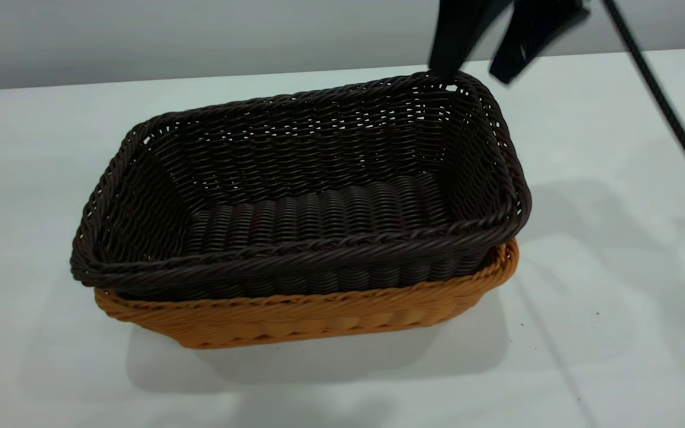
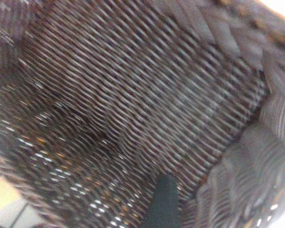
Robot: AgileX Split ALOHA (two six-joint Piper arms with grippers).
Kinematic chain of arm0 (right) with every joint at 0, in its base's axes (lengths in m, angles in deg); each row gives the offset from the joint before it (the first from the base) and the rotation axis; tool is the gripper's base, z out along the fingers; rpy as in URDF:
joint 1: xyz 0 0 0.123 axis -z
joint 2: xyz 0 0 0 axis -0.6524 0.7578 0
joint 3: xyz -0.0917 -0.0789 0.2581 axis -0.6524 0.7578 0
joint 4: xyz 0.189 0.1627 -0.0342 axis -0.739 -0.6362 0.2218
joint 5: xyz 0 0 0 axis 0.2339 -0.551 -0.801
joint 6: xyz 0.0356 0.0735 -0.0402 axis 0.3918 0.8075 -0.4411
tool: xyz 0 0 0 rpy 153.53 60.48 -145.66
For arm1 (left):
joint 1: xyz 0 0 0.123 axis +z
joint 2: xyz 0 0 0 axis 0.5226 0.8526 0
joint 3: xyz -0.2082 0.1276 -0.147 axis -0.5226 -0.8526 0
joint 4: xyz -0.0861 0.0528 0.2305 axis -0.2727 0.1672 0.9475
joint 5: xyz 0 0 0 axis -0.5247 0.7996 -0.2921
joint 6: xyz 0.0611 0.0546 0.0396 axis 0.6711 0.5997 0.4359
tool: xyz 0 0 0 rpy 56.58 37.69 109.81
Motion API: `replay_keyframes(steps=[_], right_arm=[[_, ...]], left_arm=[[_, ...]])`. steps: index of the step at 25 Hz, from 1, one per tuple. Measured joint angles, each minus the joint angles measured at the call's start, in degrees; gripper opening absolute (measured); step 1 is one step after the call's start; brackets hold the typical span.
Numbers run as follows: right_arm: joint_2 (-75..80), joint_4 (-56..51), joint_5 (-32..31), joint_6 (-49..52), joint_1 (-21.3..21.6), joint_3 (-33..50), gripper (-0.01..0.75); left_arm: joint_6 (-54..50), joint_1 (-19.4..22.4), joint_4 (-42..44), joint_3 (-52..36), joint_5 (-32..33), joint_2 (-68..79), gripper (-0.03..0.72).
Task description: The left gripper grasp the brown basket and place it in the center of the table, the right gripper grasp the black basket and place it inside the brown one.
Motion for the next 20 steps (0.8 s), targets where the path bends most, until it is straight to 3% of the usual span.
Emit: replay_keyframes(steps=[5, 9, 13, 17, 20], right_arm=[[-4.0, 1.4, -0.1, 1.4, -0.1, 0.1, 0.611], [-8.3, 2.8, -0.1, 3.5, 0.0, 0.1, 0.532], [-12.9, 2.4, -0.2, 3.8, 0.0, 0.1, 0.332], [-18.1, 2.5, -0.2, 4.1, 0.0, 0.1, 0.069], [-22.2, 2.5, -0.3, 4.1, 0.0, 0.1, 0.011]], left_arm=[[0.0, 0.0, 0.1, 0.0, 0.1, -0.1, 0.53], [-0.1, 0.0, 1.9, 0.0, 0.2, -0.1, 0.482], [-2.9, 0.0, 4.9, 0.0, 1.4, -0.5, 0.328], [-7.5, 0.0, 8.8, 0.0, 4.7, -2.5, 0.083], [-11.6, 0.0, 10.9, 0.0, 5.5, -5.2, 0.013]])
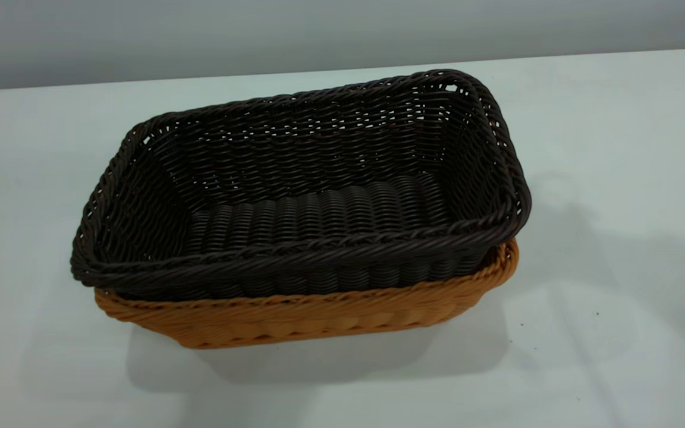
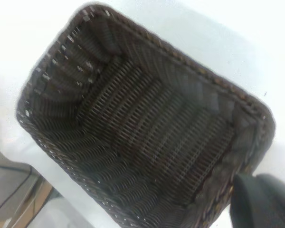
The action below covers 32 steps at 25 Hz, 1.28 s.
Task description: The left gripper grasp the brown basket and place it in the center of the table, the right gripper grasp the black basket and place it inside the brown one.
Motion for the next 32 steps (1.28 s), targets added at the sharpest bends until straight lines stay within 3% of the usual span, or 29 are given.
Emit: replay_keyframes(steps=[3, 7, 13, 18, 24, 32], right_arm=[[-4.5, -1.4, 0.4, -0.1, -0.1, 0.3, 0.003], [-12.0, -0.3, 7.5, -1.1, -1.7, 3.6, 0.003], [-26.0, 6.7, 19.4, 1.9, -5.6, 13.7, 0.003], [-38.0, 12.3, 26.7, 6.6, -5.8, 24.0, 0.003], [-52.2, 16.9, 24.7, 9.9, -5.8, 36.7, 0.003], [-70.3, 18.0, 17.0, 14.1, -5.8, 50.1, 0.003]], left_arm=[[-4.0, 0.0, 1.4, 0.0, 0.4, -3.1, 0.002], [-6.7, 0.0, 3.0, -2.1, 3.1, -7.0, 0.0], [-12.2, 0.0, 4.6, -7.9, 6.3, -12.3, -0.001], [-18.9, 0.0, 7.1, -11.3, 11.2, -17.1, -0.001], [-27.3, 0.0, 8.4, -13.9, 20.1, -22.5, -0.001], [-29.9, 0.0, 5.2, -22.4, 21.9, -30.2, -0.001]])
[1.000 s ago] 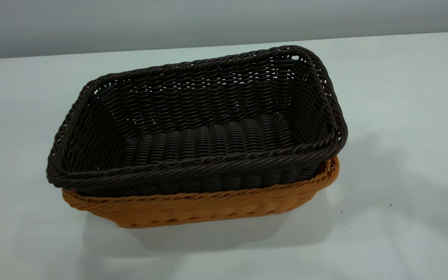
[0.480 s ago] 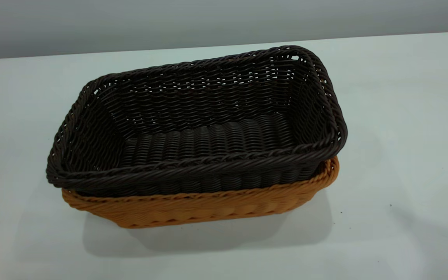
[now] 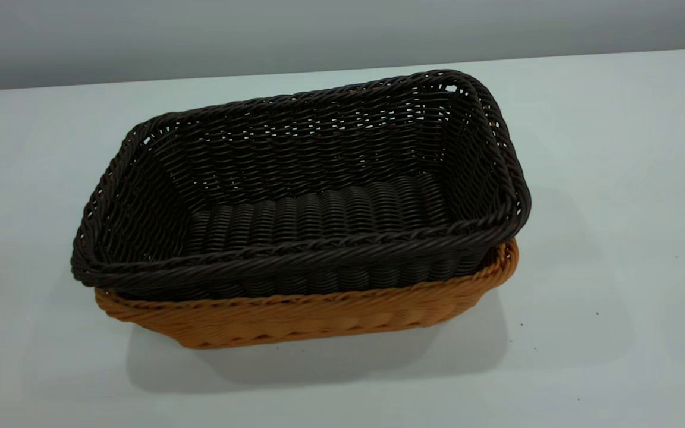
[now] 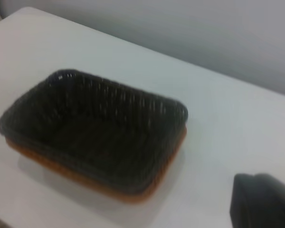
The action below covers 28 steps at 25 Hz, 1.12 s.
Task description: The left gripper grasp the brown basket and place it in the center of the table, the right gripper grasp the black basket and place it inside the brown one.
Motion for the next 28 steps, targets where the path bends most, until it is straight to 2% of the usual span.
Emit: replay_keyframes(steps=[9, 13, 16, 19, 28], right_arm=[[-19.3, 6.8, -3.5, 10.3, 0.0, 11.6, 0.003], [-24.2, 6.5, -4.6, 11.8, 0.0, 15.0, 0.003], [-24.3, 6.6, -6.1, 11.8, 0.0, 15.3, 0.003], [-24.3, 6.5, -8.0, 11.5, 0.0, 16.4, 0.003], [-24.2, 5.9, -7.3, 10.1, 0.0, 16.3, 0.003]], left_arm=[[-2.6, 0.0, -3.0, -6.7, 1.0, -7.8, -0.001], [-3.7, 0.0, -3.4, -8.6, 4.8, -10.5, -0.001], [-3.7, 0.0, -4.9, -10.4, 6.9, -12.8, -0.001], [-3.7, 0.0, -7.3, -12.0, 5.7, -15.4, -0.001], [-3.2, 0.1, -10.5, -18.1, 4.7, -22.0, -0.001]])
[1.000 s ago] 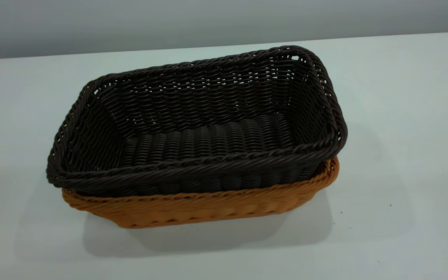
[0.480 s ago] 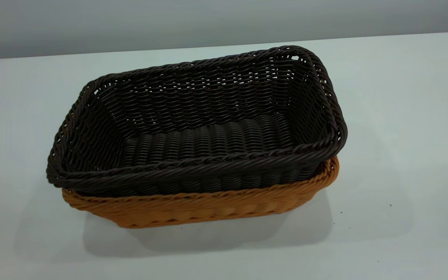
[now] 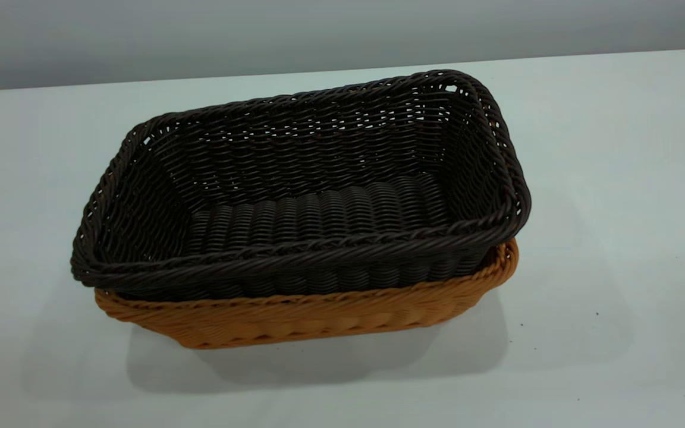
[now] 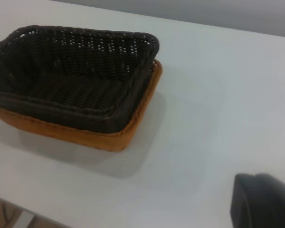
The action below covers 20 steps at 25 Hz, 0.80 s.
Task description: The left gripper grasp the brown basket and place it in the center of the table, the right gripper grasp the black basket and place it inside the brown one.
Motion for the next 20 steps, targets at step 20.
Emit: replay_keyframes(steps=[20], right_arm=[[0.0, 0.1, -0.1, -0.1, 7.3, -0.1, 0.003]], left_arm=[[0.2, 0.0, 0.0, 0.0, -0.1, -7.2, -0.001]])
